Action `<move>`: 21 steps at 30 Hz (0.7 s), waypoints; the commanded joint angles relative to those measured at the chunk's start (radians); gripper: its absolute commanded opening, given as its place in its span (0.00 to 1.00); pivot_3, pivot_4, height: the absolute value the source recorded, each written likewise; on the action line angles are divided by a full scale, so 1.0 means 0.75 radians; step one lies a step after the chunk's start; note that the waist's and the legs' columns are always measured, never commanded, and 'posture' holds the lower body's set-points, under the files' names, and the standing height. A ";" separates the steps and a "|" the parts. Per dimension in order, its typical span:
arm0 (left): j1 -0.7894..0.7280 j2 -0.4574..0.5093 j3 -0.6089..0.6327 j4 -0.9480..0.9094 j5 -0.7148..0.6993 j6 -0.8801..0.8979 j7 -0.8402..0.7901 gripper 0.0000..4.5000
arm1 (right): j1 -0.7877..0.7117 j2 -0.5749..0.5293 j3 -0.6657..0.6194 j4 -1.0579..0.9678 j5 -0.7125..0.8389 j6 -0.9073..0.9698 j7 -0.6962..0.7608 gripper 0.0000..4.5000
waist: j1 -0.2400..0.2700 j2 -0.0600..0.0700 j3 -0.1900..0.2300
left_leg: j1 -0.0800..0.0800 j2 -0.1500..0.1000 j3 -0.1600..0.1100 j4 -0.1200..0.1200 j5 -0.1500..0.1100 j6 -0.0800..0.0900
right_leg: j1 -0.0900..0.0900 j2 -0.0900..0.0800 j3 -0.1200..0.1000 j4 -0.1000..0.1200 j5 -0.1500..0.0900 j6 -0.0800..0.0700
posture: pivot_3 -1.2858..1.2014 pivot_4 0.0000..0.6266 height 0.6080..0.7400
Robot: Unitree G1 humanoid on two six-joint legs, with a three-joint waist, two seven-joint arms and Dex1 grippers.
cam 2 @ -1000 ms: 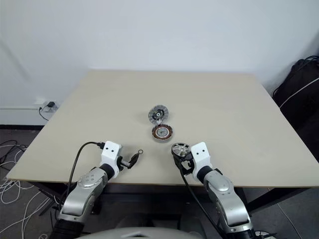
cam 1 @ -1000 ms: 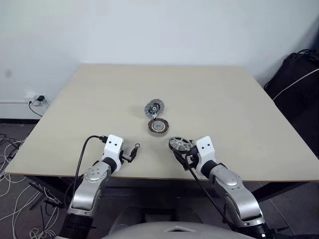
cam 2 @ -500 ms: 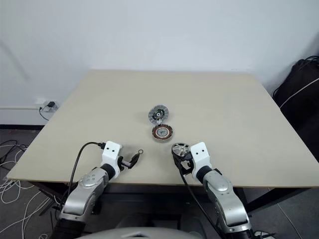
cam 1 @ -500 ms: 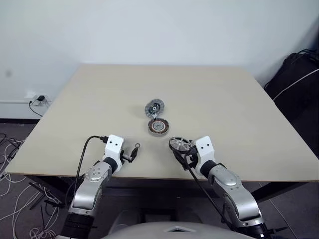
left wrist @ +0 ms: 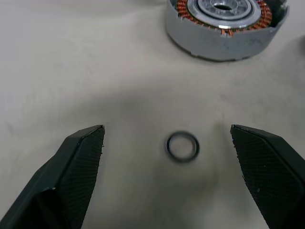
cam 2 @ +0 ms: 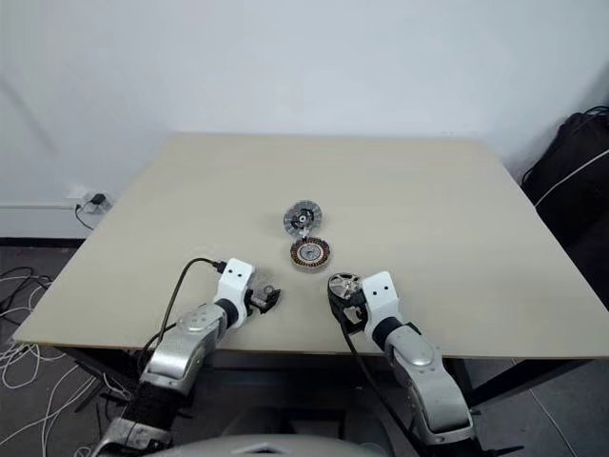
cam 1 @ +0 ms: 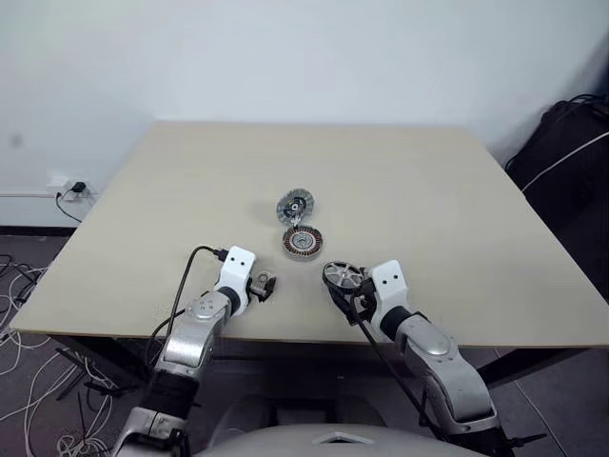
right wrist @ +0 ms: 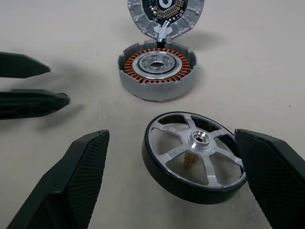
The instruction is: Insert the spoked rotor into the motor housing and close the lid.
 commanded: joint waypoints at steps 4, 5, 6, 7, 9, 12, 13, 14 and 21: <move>-0.067 0.002 -0.011 0.030 0.030 0.056 0.001 0.99 | -0.006 0.009 -0.015 -0.030 0.001 -0.025 -0.025 0.99 | 0.000 0.000 0.000 | -0.001 0.000 0.000 0.000 0.000 0.000 | 0.000 0.000 0.000 0.000 0.000 0.000 | 0.52 0.00 1.00; -0.069 0.003 -0.012 0.029 0.035 0.071 0.002 0.99 | -0.005 0.010 -0.015 -0.030 0.001 -0.026 -0.027 0.99 | 0.000 0.000 0.000 | -0.001 0.000 0.000 0.000 0.000 0.000 | 0.000 0.000 0.000 0.000 0.000 0.000 | 0.52 0.00 1.00; -0.069 0.006 -0.015 0.025 0.043 0.086 0.003 0.99 | -0.005 0.010 -0.015 -0.030 0.002 -0.026 -0.029 0.99 | 0.000 0.000 0.000 | -0.001 0.000 0.000 0.000 0.000 0.000 | 0.000 0.000 0.001 0.000 0.000 0.000 | 0.52 0.00 1.00; -0.067 0.010 -0.019 0.019 0.051 0.100 0.005 0.99 | -0.004 0.010 -0.014 -0.031 0.002 -0.026 -0.030 0.99 | 0.000 0.000 0.000 | -0.001 0.000 0.000 0.000 0.000 0.000 | 0.000 0.000 0.001 0.000 0.000 0.000 | 0.52 0.00 1.00; -0.061 0.019 -0.024 0.009 0.059 0.124 0.000 0.91 | -0.004 0.011 -0.014 -0.030 0.002 -0.026 -0.032 1.00 | 0.000 0.000 0.000 | 0.000 0.000 0.000 0.000 0.000 0.000 | 0.000 0.000 0.001 0.000 0.000 0.000 | 0.52 0.00 1.00; -0.047 0.022 -0.018 -0.003 0.047 0.140 -0.009 0.72 | -0.004 0.012 -0.012 -0.029 0.003 -0.027 -0.031 1.00 | -0.003 0.000 0.000 | 0.000 0.000 0.000 0.000 0.000 0.000 | 0.000 0.000 0.001 0.000 0.000 0.000 | 0.52 0.00 1.00; -0.043 0.025 -0.018 -0.007 0.046 0.144 -0.010 0.64 | -0.005 0.012 -0.011 -0.028 0.003 -0.027 -0.031 1.00 | -0.005 0.000 0.000 | 0.000 0.000 0.000 0.000 0.000 0.000 | 0.000 0.000 0.001 0.000 0.000 0.000 | 0.52 0.00 1.00; -0.037 0.027 -0.018 -0.013 0.046 0.150 -0.010 0.56 | -0.006 0.012 -0.010 -0.027 0.003 -0.027 -0.031 1.00 | -0.007 0.000 0.000 | 0.000 0.000 0.000 0.000 0.000 0.000 | 0.000 0.000 0.001 0.001 0.000 0.000 | 0.52 0.00 1.00; -0.004 0.036 -0.015 -0.055 0.045 0.174 -0.008 0.15 | -0.011 0.015 -0.008 -0.020 0.004 -0.025 -0.028 1.00 | -0.007 0.000 0.000 | 0.000 0.000 0.000 0.000 0.000 -0.001 | 0.000 0.000 0.002 0.001 0.000 0.000 | 0.52 0.00 1.00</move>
